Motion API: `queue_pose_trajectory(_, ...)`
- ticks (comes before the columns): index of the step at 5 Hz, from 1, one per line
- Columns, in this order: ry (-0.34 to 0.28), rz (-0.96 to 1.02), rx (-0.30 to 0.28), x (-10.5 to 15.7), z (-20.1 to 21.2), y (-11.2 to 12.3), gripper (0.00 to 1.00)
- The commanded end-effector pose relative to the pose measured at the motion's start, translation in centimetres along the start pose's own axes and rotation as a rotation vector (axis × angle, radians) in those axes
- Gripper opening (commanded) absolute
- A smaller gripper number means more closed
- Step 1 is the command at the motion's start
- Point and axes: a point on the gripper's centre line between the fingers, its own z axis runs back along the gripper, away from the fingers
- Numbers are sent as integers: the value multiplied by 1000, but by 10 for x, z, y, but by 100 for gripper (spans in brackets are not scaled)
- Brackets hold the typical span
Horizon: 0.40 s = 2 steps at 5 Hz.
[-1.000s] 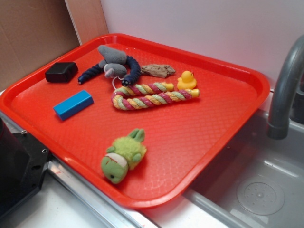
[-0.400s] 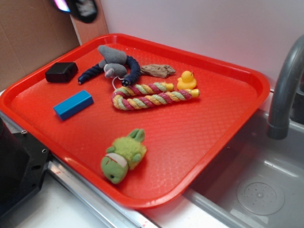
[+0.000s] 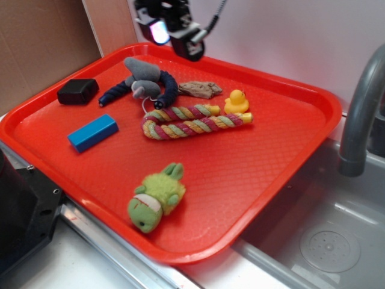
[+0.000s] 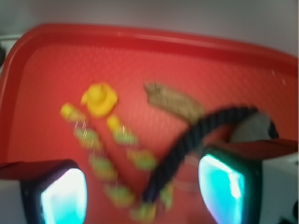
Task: Grab the yellow duck.
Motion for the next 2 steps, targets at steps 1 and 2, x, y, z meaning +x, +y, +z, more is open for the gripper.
queue_pose_trajectory(1, -28, -136, -38, 33, -39, -34, 100)
queue_pose_trajectory(2, 9, -147, -35, 30, -57, -39, 100)
